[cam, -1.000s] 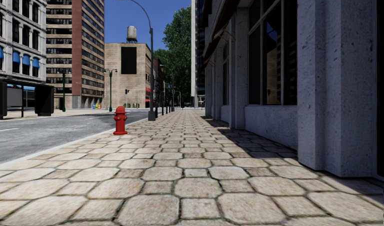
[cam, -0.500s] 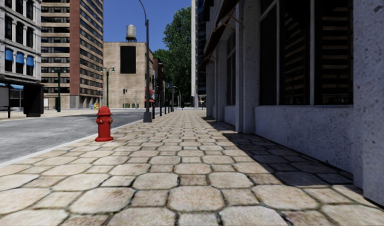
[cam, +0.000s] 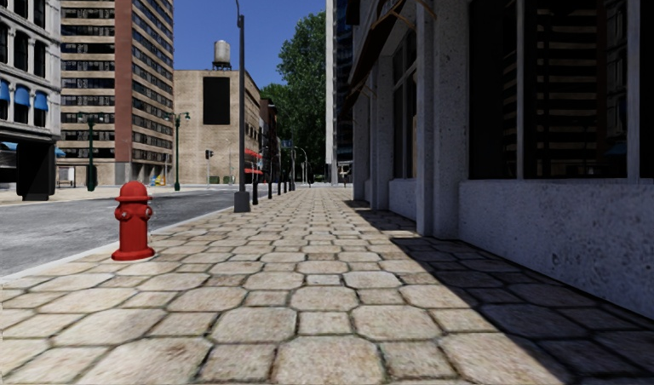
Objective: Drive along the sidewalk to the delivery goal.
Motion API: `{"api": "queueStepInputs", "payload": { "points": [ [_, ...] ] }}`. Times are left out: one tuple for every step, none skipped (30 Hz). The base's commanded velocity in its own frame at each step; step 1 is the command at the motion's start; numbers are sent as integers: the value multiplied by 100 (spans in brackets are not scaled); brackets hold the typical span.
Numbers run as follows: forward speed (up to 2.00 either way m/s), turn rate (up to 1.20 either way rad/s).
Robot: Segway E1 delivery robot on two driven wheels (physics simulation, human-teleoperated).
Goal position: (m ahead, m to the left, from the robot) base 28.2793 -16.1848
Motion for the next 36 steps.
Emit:
{"api": "queueStepInputs", "payload": {
  "points": [
    [200, 0],
    [200, 0],
    [200, 0],
    [200, 0],
    [200, 0],
    [200, 0],
    [200, 0],
    [200, 0],
    [200, 0],
    [200, 0],
    [200, 0],
    [200, 0],
    [200, 0],
    [200, 0],
    [200, 0],
    [200, 0],
    [200, 0],
    [200, 0],
    [200, 0],
    [200, 0],
    [200, 0],
    [200, 0],
    [200, 0],
    [200, 0],
    [200, 0],
    [200, 0],
    [200, 0],
    [200, 0],
    [200, 0],
    [200, 0],
    [200, 0],
    [200, 0],
    [200, 0],
    [200, 0],
    [200, 0],
    [200, 0]
  ]
}}
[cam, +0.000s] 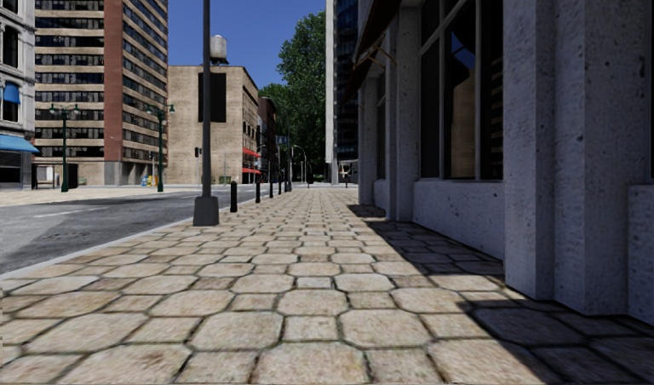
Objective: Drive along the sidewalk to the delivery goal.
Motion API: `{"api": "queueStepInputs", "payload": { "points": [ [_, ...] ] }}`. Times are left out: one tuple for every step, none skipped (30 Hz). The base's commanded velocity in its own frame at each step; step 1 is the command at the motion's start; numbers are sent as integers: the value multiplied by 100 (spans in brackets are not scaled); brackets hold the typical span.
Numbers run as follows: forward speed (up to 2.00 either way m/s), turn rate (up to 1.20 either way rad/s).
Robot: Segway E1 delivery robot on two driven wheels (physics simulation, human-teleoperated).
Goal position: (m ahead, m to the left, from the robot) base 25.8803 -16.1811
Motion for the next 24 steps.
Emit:
{"api": "queueStepInputs", "payload": {
  "points": [
    [200, 0],
    [200, 0],
    [200, 0],
    [200, 0],
    [200, 0],
    [200, 0],
    [200, 0],
    [200, 0],
    [200, 0],
    [200, 0],
    [200, 0],
    [200, 0],
    [200, 0],
    [200, 0],
    [200, 0],
    [200, 0],
    [200, 0],
    [200, 0],
    [200, 0],
    [200, 0],
    [200, 0],
    [200, 0],
    [200, 0],
    [200, 0]
  ]
}}
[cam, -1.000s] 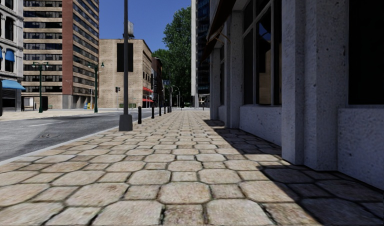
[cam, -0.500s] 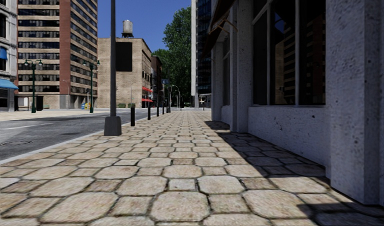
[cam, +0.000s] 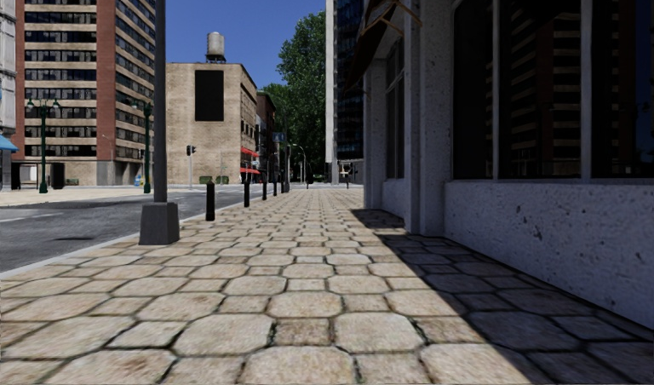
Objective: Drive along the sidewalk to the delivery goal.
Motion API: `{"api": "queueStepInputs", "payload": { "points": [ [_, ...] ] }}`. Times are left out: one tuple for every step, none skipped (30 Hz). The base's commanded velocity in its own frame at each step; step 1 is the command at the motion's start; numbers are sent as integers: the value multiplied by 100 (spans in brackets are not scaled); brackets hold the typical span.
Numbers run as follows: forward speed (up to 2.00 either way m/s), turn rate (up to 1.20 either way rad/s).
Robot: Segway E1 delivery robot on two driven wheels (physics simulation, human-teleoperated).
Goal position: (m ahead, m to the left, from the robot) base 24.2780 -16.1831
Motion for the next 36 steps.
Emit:
{"api": "queueStepInputs", "payload": {
  "points": [
    [200, 0],
    [200, 0],
    [200, 0],
    [200, 0],
    [200, 0],
    [200, 0],
    [200, 0],
    [200, 6],
    [200, 6],
    [200, 14],
    [200, 21],
    [200, 24],
    [200, 24],
    [200, 27],
    [200, 32],
    [200, 33],
    [200, 33],
    [200, 33],
    [200, 28],
    [200, 7],
    [200, 7],
    [200, 0],
    [200, 0],
    [200, 0],
    [200, 0],
    [200, 0],
    [200, 0],
    [200, 0],
    [200, 0],
    [200, 0],
    [200, 0],
    [200, 0],
    [200, 0],
    [200, 0],
    [200, 0],
    [200, 0]
  ]
}}
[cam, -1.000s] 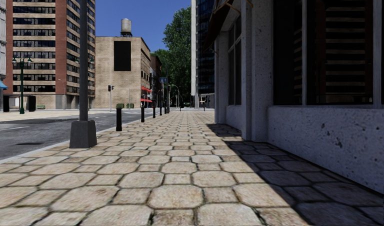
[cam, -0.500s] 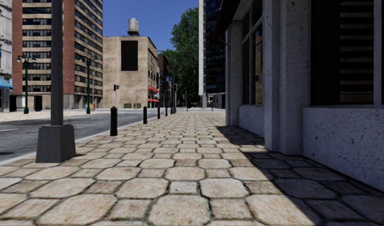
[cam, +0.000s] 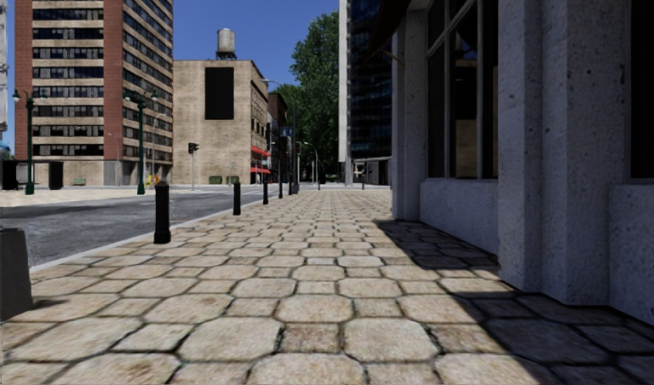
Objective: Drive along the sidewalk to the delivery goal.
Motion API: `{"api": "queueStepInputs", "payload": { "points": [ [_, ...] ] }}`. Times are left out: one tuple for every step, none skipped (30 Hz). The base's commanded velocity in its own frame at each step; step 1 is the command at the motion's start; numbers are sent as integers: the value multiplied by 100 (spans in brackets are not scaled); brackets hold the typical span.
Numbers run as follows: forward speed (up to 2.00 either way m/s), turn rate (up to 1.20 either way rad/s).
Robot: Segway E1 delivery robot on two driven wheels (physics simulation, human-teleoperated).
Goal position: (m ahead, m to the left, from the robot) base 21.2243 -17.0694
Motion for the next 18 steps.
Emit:
{"api": "queueStepInputs", "payload": {
  "points": [
    [200, -1],
    [200, -1],
    [200, -16],
    [200, -24],
    [200, -24],
    [200, -27],
    [200, -27],
    [200, -22],
    [200, -22],
    [200, -3],
    [200, 0],
    [200, 0],
    [200, 0],
    [200, 0],
    [200, 0],
    [200, 0],
    [200, 0],
    [200, 0]
  ]
}}
